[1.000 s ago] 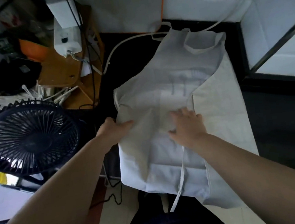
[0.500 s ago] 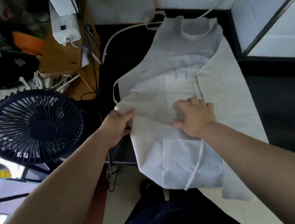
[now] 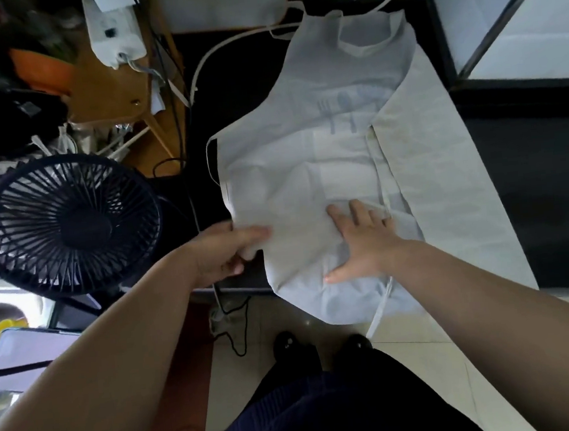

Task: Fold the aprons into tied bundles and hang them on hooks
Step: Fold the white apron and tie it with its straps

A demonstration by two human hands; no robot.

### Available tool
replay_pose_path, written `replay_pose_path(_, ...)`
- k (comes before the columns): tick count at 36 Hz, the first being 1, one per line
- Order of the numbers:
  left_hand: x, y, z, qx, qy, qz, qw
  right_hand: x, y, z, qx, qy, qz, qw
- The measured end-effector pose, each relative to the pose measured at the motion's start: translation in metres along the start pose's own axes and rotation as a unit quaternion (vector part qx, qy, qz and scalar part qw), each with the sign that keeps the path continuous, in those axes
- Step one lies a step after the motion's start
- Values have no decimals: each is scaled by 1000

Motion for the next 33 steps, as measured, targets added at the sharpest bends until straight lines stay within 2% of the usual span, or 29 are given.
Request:
replay_pose_path(2,11,-11,-14,-9,147,-80,986,-2,-4,-1,-12,39,4,999)
replay_pose_path(4,6,-14,-13,16,238,-41,970,-11,-7,1,-25,101,30,994)
replay_pose_path(6,-5,-15,0,54,209,59,975,-19,-9,4,-45,111,56,991)
replay_pose_path(8,-16,-21,10,74,100,148,981,-21,-11,6,-58,98,71,991)
replay_pose_path(10,-22,-31,12,85,6,220,972,-24,-16,10,-59,79,107,989)
replay_pose_path(12,-23,-39,11,94,19,258,961,-31,-24,13,-52,21,164,985)
replay_pose_path(15,-9,-50,0,72,14,249,966,-31,-36,10,-73,-20,201,977)
replay_pose_path(18,3,-56,-15,37,-33,203,978,-3,-35,6,-90,-2,92,992)
replay_pose_path(20,6,-65,-22,41,-52,186,980,18,-39,4,-97,-38,29,994)
replay_pose_path(23,19,-75,-27,40,-86,116,989,31,-43,1,-97,-99,1,990)
replay_pose_path(26,37,-84,-18,53,-82,46,994,38,-42,-7,-102,-109,-8,989)
replay_pose_path(28,45,-86,-7,73,-56,41,995,38,-41,-13,-106,-49,-20,993)
replay_pose_path(30,50,-83,5,93,-48,50,993,26,-41,-22,-130,94,-23,987)
replay_pose_path(32,61,-77,17,111,-46,41,992,5,-41,-17,-119,277,1,953)
replay_pose_path(33,72,-73,22,118,-36,21,992,-4,-40,-7,-83,366,16,927)
Point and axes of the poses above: each hand's wrist, its own y-axis towards the middle knuckle, its own x-axis out of the palm, z = x × y, the point moved 10 cm from there along y, towards the middle knuckle, and after that the axes turned 6 degrees about y, right-handed, at the moved point
